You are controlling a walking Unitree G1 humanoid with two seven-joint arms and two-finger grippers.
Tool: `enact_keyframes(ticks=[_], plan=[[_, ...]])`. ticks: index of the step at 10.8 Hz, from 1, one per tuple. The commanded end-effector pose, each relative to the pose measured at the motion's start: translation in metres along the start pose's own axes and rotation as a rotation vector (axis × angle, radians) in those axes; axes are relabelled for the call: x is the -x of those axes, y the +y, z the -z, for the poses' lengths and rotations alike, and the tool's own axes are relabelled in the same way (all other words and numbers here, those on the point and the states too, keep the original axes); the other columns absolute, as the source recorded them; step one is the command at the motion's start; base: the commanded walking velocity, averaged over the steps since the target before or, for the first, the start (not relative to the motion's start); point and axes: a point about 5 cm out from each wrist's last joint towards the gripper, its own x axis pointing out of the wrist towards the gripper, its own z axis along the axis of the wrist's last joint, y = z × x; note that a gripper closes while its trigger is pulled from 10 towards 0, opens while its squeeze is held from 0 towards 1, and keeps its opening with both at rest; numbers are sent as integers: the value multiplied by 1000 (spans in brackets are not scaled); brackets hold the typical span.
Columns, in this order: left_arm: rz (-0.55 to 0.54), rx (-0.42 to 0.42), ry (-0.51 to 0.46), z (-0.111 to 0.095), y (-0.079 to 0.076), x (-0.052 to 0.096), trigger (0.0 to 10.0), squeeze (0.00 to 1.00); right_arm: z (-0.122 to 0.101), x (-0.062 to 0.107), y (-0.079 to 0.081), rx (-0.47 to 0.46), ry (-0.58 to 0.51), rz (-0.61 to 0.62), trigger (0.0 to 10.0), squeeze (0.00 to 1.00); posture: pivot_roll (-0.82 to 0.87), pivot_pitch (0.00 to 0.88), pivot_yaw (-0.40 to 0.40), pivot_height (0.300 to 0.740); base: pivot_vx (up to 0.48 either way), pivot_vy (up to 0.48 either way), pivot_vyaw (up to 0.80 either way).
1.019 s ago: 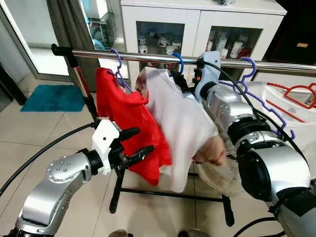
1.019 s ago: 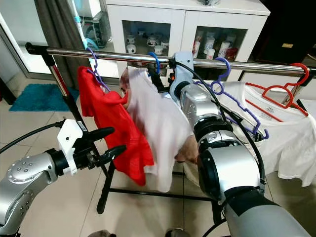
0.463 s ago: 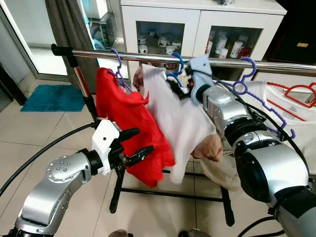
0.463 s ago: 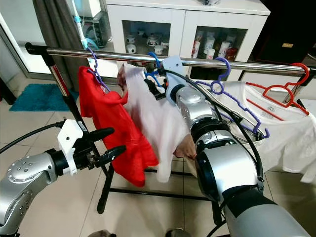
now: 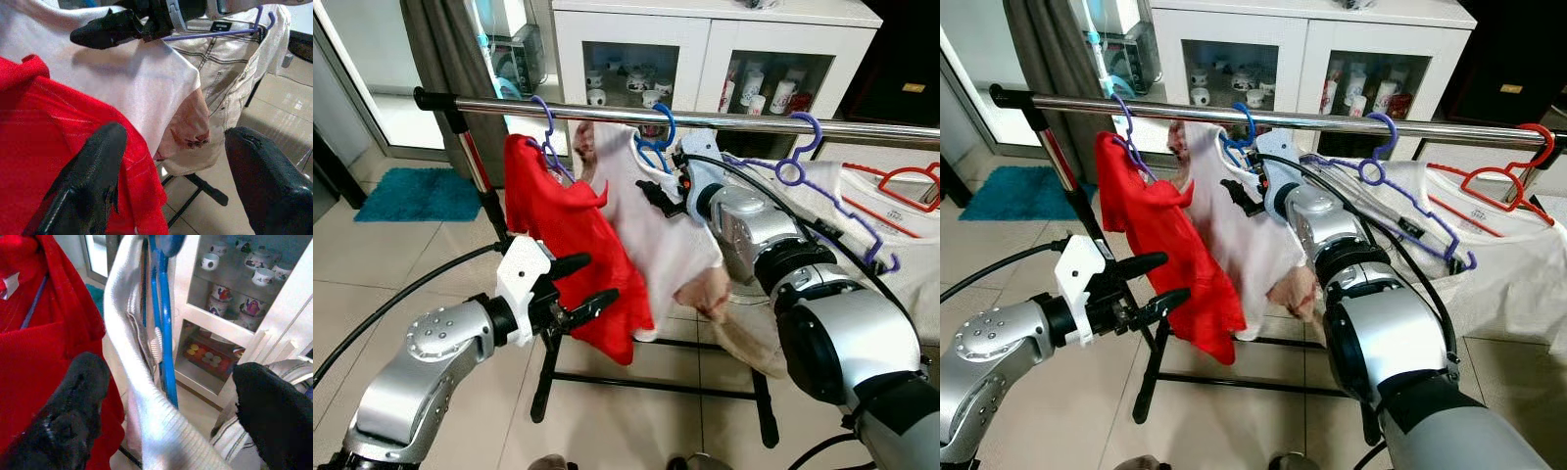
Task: Hang hanger
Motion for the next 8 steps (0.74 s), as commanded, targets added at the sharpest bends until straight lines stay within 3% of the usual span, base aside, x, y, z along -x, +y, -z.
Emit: enact_keyframes(ticks=[1, 2, 3, 5, 8], plan=[[18, -9, 9, -1, 0, -3, 10000, 0, 2, 1, -2, -26, 7, -1, 3333, 0, 46, 38, 19, 740, 0, 0, 0], [20, -9, 7, -1, -1, -4, 10000, 0, 0, 2, -4, -30, -7, 8, 3451, 0, 49, 36, 16, 740, 0, 0, 0], [18, -11, 6, -2, -1, -3, 10000, 0, -6, 2, -6, -36, -37, -1, 10000, 0, 53, 35, 13, 740, 0, 0, 0], [18, -10, 6, -1, -1, -2, 10000, 0, -21, 4, -6, -127, -139, -75, 10000, 0, 51, 35, 12, 740, 0, 0, 0], [25, -11, 7, -1, -3, -2, 10000, 0, -25, 4, -14, -179, -149, 34, 10000, 0, 55, 45, 13, 740, 0, 0, 0]])
